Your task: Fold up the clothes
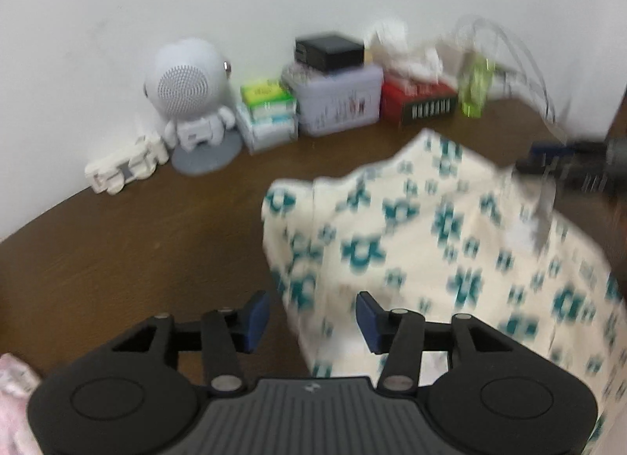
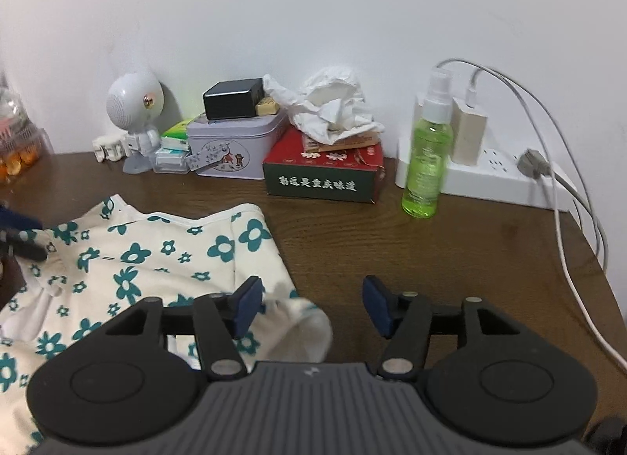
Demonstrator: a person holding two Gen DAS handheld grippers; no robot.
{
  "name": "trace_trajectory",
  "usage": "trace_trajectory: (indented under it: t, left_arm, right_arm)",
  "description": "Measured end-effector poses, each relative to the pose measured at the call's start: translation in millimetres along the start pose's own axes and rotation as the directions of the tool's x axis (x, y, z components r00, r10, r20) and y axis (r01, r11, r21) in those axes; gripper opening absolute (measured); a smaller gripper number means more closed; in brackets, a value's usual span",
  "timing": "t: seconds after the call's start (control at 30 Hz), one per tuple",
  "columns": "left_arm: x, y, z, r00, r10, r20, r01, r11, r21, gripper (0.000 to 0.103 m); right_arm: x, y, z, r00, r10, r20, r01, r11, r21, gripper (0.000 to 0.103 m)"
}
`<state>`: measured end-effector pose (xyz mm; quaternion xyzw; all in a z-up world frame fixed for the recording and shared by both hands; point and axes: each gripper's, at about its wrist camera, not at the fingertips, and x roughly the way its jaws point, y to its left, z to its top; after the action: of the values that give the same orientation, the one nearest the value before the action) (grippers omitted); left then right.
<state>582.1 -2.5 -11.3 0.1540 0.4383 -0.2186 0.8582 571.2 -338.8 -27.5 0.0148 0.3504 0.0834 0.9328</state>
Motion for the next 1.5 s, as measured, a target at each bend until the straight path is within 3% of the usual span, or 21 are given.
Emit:
trace_trajectory:
  t: [0.13, 0.17, 0.2, 0.23, 0.3, 0.43, 0.5, 0.53, 0.57, 0.67, 0.77, 0.97, 1.07, 1.1, 1.17, 1.2, 1.3, 1.5]
  left_arm:
    - [5, -4, -12, 0.998, 0.060, 0.004, -0.060, 0.998, 0.017, 0.047]
    - [6, -4, -14, 0.997, 0.073, 0.009, -0.074, 0.997, 0.012, 0.042]
    - [7, -2, -13, 0.997, 0.073, 0.021, -0.073, 0.997, -0.010, 0.035]
    - [7, 0, -13, 0.998, 0.059, 0.031, -0.058, 0.998, -0.030, 0.014]
    - [6, 0, -12, 0.997, 0.060, 0.046, -0.058, 0.997, -0.044, 0.005]
    - [3, 0, -12, 0.996, 0.076, 0.048, -0.074, 0.997, -0.032, 0.008]
    - [-2, 4, -14, 0.999, 0.038, 0.036, -0.036, 0.997, -0.068, 0.025]
    - [-6, 5, -15, 0.999, 0.032, 0.037, -0.029, 0.996, -0.087, 0.041]
    - [-11, 5, -17, 0.999, 0.026, 0.039, -0.022, 0.995, -0.101, 0.044]
    - [-30, -3, -20, 0.998, -0.019, 0.053, 0.024, 0.996, -0.087, 0.044]
    - [-35, -15, -24, 0.999, -0.044, 0.029, 0.045, 0.997, -0.068, 0.045]
    - [-19, -31, -25, 0.999, -0.048, 0.005, 0.048, 0.995, -0.091, 0.045]
    - [-5, -31, -21, 0.998, -0.064, -0.009, 0.062, 0.988, -0.143, 0.043]
    - [-2, -34, -20, 0.999, -0.043, -0.007, 0.042, 0.991, -0.127, 0.040]
    - [0, -39, -18, 1.000, -0.006, -0.002, 0.006, 0.996, -0.092, 0.005]
    - [-1, -40, -16, 1.000, -0.008, -0.001, 0.008, 0.996, -0.087, 0.002]
    - [-5, -46, -16, 0.999, 0.048, 0.014, -0.047, 0.999, -0.026, 0.001]
    - [-12, -35, -20, 0.998, 0.060, 0.007, -0.060, 0.996, -0.064, 0.007]
  right_arm:
    - [-16, -10, -6, 0.999, 0.050, -0.003, -0.050, 0.998, 0.038, 0.063]
    - [-17, -9, -8, 0.998, 0.058, -0.009, -0.058, 0.998, 0.035, 0.063]
    - [-17, -7, -10, 0.998, 0.064, -0.017, -0.064, 0.998, 0.029, 0.063]
    - [-17, -4, -12, 0.997, 0.070, -0.025, -0.069, 0.997, 0.024, 0.063]
    - [-15, 1, -15, 0.998, 0.054, -0.037, -0.054, 0.999, 0.003, 0.063]
    - [-27, 10, -16, 1.000, 0.014, 0.001, -0.014, 0.999, -0.039, 0.060]
    - [-44, 21, -15, 0.996, 0.082, 0.021, -0.080, 0.992, -0.102, 0.060]
    - [-48, 29, -16, 0.993, 0.116, 0.011, -0.113, 0.984, -0.139, 0.060]
    - [-53, 36, -17, 0.989, 0.148, -0.002, -0.146, 0.974, -0.175, 0.060]
    - [-52, 53, -22, 0.985, 0.158, -0.071, -0.171, 0.950, -0.260, 0.059]
    - [-46, 54, -23, 0.989, 0.102, -0.109, -0.129, 0.951, -0.282, 0.059]
    - [-39, 50, -35, 0.981, 0.088, -0.170, -0.131, 0.957, -0.260, 0.059]
    - [-38, 53, -40, 0.981, 0.085, -0.173, -0.129, 0.957, -0.261, 0.047]
    - [-38, 54, -42, 0.982, 0.084, -0.171, -0.127, 0.957, -0.260, 0.038]
    - [-38, 54, -43, 0.982, 0.086, -0.166, -0.127, 0.959, -0.255, 0.027]
    - [-39, 54, -43, 0.983, 0.087, -0.163, -0.127, 0.959, -0.253, 0.019]
    - [-40, 53, -42, 0.984, 0.081, -0.159, -0.118, 0.963, -0.243, 0.009]
    - [-57, 41, -42, 0.986, 0.105, -0.127, -0.126, 0.978, -0.168, 0.011]
